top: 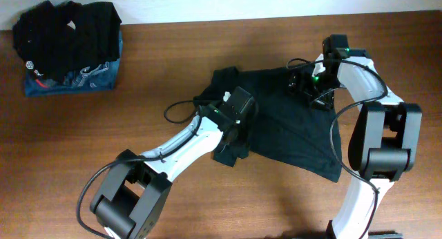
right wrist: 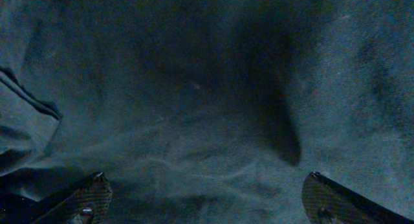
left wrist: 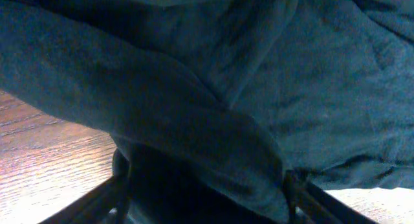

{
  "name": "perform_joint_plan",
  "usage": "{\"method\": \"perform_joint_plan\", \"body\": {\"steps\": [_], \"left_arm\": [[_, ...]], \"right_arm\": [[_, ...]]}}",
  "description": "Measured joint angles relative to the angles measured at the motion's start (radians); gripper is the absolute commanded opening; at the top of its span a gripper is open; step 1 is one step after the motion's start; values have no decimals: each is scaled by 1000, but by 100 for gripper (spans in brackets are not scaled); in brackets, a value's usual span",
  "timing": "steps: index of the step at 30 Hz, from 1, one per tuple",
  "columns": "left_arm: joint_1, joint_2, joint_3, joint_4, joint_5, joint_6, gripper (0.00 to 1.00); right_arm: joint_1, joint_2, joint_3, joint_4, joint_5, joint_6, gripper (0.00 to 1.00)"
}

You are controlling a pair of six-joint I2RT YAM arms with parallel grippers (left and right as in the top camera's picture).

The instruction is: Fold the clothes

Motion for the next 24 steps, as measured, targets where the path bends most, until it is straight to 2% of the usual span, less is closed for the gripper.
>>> {"method": "perform_joint_plan", "body": {"steps": [3, 4, 5, 7, 11, 12, 16, 19, 24], "left_arm": [[0, 0, 0, 0, 0, -2, 69], [0, 0, 0, 1, 0, -2, 66], [0, 0, 0, 2, 0, -2, 52], [0, 4, 1, 7, 1, -2, 33], [0, 8, 2, 8, 5, 0, 3], [0, 9, 2, 8, 5, 0, 1], [0, 14, 29, -43, 9, 18, 1], [0, 21, 114, -185, -13, 33, 1], [6, 24, 239, -415, -146, 41, 1]], "right_arm": [[0, 0, 0, 1, 3, 0, 99], [0, 0, 0, 1, 3, 1, 99], [0, 0, 0, 1, 3, 1, 99], [0, 0, 0, 1, 3, 0, 99], [0, 0, -1, 1, 3, 0, 99], [0, 0, -1, 1, 3, 1, 99], [0, 0, -1, 2, 3, 0, 99], [0, 0, -1, 10, 4, 0, 99], [0, 0, -1, 42, 6, 0, 99]]}}
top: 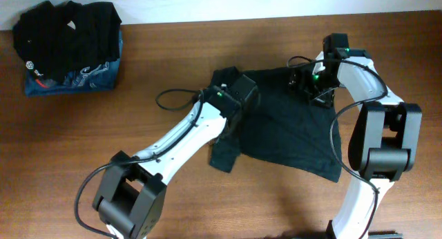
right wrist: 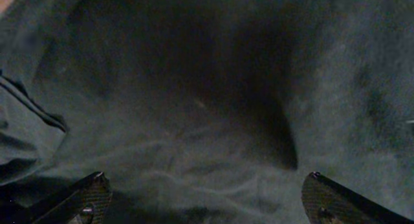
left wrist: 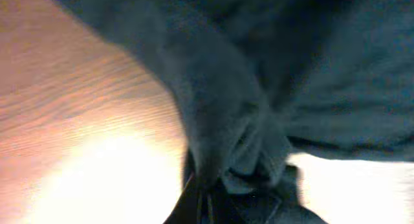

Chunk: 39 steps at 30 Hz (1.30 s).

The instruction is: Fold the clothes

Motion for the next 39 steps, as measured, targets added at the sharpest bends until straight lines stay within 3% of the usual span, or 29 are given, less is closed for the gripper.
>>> {"method": "perform_joint_plan", "body": {"steps": [5, 11, 12, 14, 15, 19, 21, 23, 24, 27, 33, 39], "left_arm": [[85, 0, 6, -110, -57, 5, 1], [295, 0, 6, -233, -91, 7, 2], [320, 0, 6, -243, -95, 7, 10], [359, 0, 6, -274, -100, 6, 42], [369, 0, 6, -283, -101, 12, 99], [387, 0, 6, -311, -105, 16, 99], [387, 0, 6, -311, -105, 18, 99], [387, 0, 6, -311, -105, 18, 99], [387, 0, 6, -310, -105, 18, 99], [387, 0, 6, -307, -105, 18, 99], [387, 0, 6, -307, -105, 18, 99], [387, 0, 6, -307, -105, 18, 99]], "right_arm": [[0, 0, 0, 1, 0, 1, 99], [0, 0, 0, 1, 0, 0, 99], [0, 0, 0, 1, 0, 2, 99], [0, 0, 0, 1, 0, 1, 99], [0, 0, 0, 1, 0, 1, 99], [0, 0, 0, -2, 0, 0, 100], [2, 0, 0, -8, 0, -9, 94], [10, 0, 0, -13, 0, -27, 78], [19, 0, 0, -14, 0, -35, 62], [61, 0, 0, -2, 16, -58, 37], [124, 0, 0, 48, 124, -58, 7], [130, 63, 0, 116, 196, -58, 4]]}}
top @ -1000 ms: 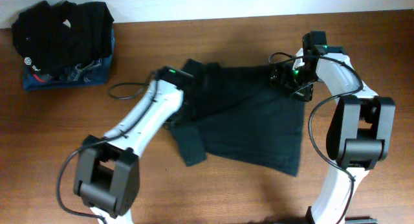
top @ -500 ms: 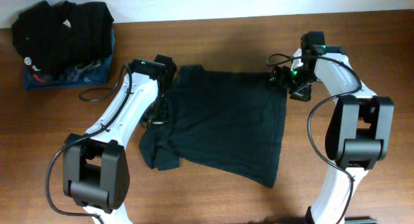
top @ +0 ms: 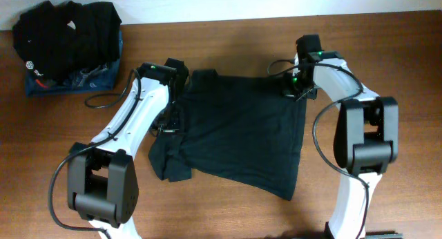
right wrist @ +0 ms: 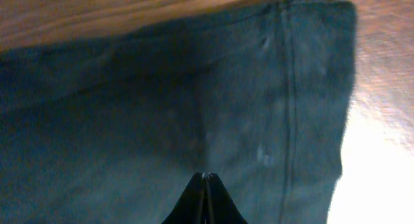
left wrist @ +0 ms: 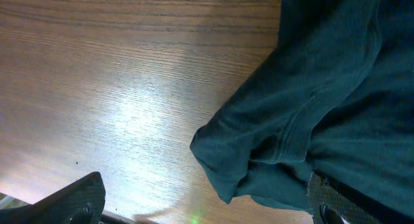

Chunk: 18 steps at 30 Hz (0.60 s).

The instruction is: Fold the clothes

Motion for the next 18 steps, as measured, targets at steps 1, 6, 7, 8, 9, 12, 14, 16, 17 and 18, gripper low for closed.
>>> {"method": "perform_joint_plan", "body": {"steps": [1, 6, 7, 8, 9, 12, 14, 16, 17, 18], "left_arm": [[0, 0, 0, 0, 0, 0, 99], [0, 0, 0, 1, 0, 0, 99], [0, 0, 0, 1, 0, 0, 99], [0, 0, 0, 3, 0, 0, 99], [0, 0, 0, 5, 0, 0, 99], [0, 0, 0, 5, 0, 0, 99], [0, 0, 0, 5, 0, 0, 99], [0, 0, 0, 5, 2, 0, 99], [0, 0, 0, 5, 7, 0, 99], [0, 0, 0, 5, 11, 0, 99]], "right_arm": [[-2, 10, 4, 10, 3, 0, 4], [-3, 15, 7, 28, 11, 0, 4], [-3, 15, 7, 40, 16, 0, 4], [-3, 16, 7, 50, 21, 0, 4], [-3, 17, 7, 63, 27, 1, 4], [-3, 21, 7, 100, 53, 0, 4], [-4, 25, 7, 126, 70, 0, 4], [-8, 28, 7, 151, 80, 0, 4], [-15, 31, 7, 166, 83, 0, 4], [-20, 34, 7, 178, 85, 0, 4]]}}
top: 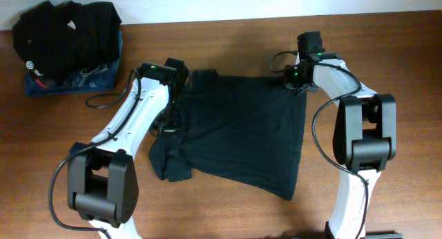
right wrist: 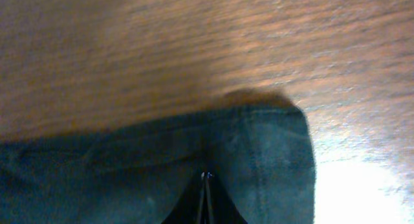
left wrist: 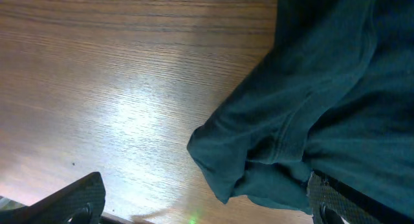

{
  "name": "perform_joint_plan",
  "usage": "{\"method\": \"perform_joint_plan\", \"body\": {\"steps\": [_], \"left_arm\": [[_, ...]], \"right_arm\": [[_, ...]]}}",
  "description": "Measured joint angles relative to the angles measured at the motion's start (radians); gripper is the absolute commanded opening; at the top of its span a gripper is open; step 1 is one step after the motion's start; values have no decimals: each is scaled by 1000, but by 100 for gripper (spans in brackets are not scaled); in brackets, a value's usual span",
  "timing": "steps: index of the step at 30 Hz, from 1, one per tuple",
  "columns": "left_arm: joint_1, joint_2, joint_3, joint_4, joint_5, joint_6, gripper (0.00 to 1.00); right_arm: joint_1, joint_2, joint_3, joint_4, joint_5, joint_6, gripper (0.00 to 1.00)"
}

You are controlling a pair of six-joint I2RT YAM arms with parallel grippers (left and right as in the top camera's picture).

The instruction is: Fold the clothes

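Note:
A dark teal-black shirt (top: 242, 128) lies spread flat in the middle of the brown table (top: 387, 45), with its left sleeve (top: 169, 163) bunched. My left gripper (top: 173, 120) stands at the shirt's left edge. In the left wrist view that gripper (left wrist: 207, 199) is open, its fingers (left wrist: 77, 198) wide apart and the rumpled sleeve (left wrist: 259, 153) ahead of them. My right gripper (top: 298, 83) is at the shirt's far right corner. In the right wrist view it (right wrist: 206, 179) is shut, its tips on the fabric just inside the hem (right wrist: 259, 127).
A heap of black clothes (top: 65, 28) sits on a folded blue garment (top: 76, 83) at the far left corner. The left arm's cable (top: 110, 101) loops over the wood beside it. The wall runs along the table's far edge.
The shirt and the left arm have not moved. My right gripper, still shut, has shifted slightly toward the far edge. Its view now shows the hem and bare wood beyond it.
At first the shirt lay further right, my left gripper at its near left part and my right gripper open over its far right. Then the left gripper was shut on a fold. Later the shirt lay further left and flatter, left gripper open, right gripper shut at the corner.

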Motion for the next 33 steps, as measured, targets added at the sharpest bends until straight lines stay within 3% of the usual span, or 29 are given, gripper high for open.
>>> {"method": "perform_joint_plan", "body": {"steps": [12, 18, 24, 25, 26, 27, 33], "left_arm": [[0, 0, 0, -3, 47, 0, 99], [0, 0, 0, 0, 130, 1, 99], [-25, 0, 0, 47, 203, 58, 99], [-37, 0, 0, 63, 209, 69, 99], [-62, 0, 0, 88, 220, 85, 99], [-88, 0, 0, 102, 227, 96, 99], [-186, 0, 0, 167, 303, 115, 99]], "right_arm": [[-120, 94, 67, 192, -8, 0, 5], [-208, 134, 129, 222, 0, -5, 15], [-305, 180, 304, -73, 36, -24, 34], [-314, 190, 343, -146, 43, -24, 45], [-323, 206, 385, -214, 48, -30, 82], [-327, 229, 455, -330, 48, -29, 96], [-325, 270, 869, -771, -105, -36, 99]]}}
